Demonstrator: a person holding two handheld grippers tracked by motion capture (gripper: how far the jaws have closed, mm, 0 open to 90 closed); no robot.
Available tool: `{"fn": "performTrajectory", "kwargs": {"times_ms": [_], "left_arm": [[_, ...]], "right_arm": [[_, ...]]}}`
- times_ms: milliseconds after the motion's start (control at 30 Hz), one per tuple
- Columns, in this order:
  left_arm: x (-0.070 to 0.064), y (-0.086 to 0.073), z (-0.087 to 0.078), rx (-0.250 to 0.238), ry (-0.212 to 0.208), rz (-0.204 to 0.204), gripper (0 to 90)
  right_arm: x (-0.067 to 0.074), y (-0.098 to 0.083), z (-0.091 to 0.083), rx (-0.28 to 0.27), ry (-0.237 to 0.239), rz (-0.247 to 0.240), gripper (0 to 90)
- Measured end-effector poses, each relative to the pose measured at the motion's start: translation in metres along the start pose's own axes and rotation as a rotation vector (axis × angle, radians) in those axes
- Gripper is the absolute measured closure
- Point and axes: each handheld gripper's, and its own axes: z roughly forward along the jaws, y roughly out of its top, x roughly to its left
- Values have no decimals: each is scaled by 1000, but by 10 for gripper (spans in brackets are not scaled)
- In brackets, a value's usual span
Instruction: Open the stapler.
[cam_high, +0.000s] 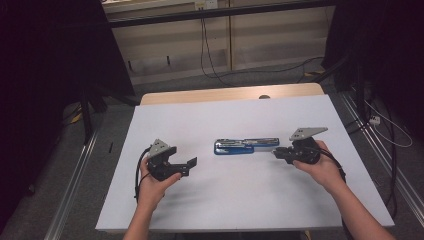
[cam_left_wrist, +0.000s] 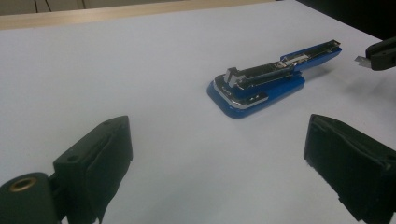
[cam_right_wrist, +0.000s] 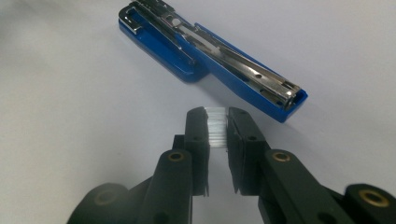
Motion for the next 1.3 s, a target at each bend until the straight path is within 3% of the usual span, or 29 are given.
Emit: {"fn": "performTrajectory", "kwargs": {"times_ms": [300,1300], "left_arm": [[1,-1,-1,1,4,-2,82],[1,-4,-7,9,-16,-16,62]], "right_arm": [[2,9,6,3,35,-43,789],[1,36,21,-18,146,-113,789]]}}
